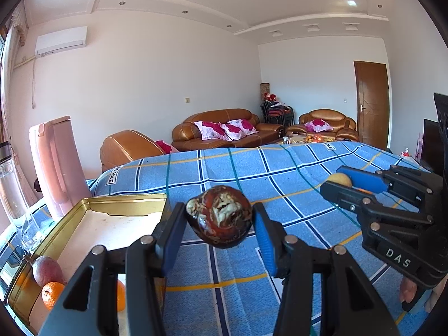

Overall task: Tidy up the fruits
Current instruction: 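Lift and carry the brown fruit and tan fruit toward the gold tray with both tools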

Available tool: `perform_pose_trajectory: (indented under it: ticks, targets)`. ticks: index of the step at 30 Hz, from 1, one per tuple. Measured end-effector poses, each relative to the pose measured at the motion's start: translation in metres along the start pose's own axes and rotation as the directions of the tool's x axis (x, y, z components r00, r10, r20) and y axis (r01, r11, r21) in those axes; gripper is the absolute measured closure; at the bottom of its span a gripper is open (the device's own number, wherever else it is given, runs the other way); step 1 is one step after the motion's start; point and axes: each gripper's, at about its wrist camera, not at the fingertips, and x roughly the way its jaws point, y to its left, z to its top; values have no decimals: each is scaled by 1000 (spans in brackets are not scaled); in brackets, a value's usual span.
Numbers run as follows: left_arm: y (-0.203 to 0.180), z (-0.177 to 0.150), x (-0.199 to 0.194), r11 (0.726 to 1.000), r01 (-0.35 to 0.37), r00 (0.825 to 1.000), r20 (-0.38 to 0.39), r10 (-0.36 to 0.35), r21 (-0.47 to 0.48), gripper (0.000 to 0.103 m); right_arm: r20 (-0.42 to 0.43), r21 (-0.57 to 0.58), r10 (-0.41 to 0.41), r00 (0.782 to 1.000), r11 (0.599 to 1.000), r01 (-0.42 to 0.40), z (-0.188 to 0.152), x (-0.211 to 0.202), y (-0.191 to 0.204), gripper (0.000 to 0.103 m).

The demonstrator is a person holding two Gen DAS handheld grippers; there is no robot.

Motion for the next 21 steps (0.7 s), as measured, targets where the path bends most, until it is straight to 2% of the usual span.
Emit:
perform_pose_trajectory:
  ticks: [10, 21]
  targets:
    - [4, -1, -7, 1000, -3, 1000, 23, 3, -13, 53, 21, -13, -21, 1000, 1000, 21, 0, -5, 4, 73]
    - [14, -3, -9, 1000, -1, 1000, 10, 1, -25, 53, 15, -78, -22, 1000, 997, 23, 0, -5, 17, 73]
